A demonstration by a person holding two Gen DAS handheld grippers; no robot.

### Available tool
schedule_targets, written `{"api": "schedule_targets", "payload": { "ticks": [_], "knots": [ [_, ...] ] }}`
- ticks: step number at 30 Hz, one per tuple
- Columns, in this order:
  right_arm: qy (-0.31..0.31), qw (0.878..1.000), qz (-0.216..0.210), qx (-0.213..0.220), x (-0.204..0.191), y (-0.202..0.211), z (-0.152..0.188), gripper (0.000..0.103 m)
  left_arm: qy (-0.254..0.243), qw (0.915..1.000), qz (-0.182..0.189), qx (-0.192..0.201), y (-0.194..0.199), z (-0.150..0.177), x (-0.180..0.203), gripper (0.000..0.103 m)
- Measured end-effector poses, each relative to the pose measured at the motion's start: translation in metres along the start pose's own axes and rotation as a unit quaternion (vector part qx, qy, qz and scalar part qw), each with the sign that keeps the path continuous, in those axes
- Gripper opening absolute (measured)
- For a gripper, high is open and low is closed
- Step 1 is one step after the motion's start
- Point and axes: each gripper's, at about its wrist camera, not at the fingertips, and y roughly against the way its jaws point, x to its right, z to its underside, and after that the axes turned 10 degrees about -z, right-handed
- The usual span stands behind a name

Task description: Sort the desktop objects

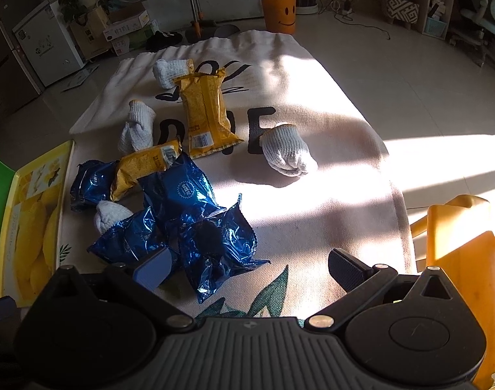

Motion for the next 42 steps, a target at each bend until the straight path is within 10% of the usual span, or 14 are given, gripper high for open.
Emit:
{"api": "schedule_targets", "payload": {
  "ticks": [42],
  "knots": [
    [-0.019,1.000,-0.009,-0.012,0.002,-0.012,-0.004,0.103,0.011,0.9999,0.006,-0.002,-0.028,-0.013,-0.003,0.103]
  ]
}}
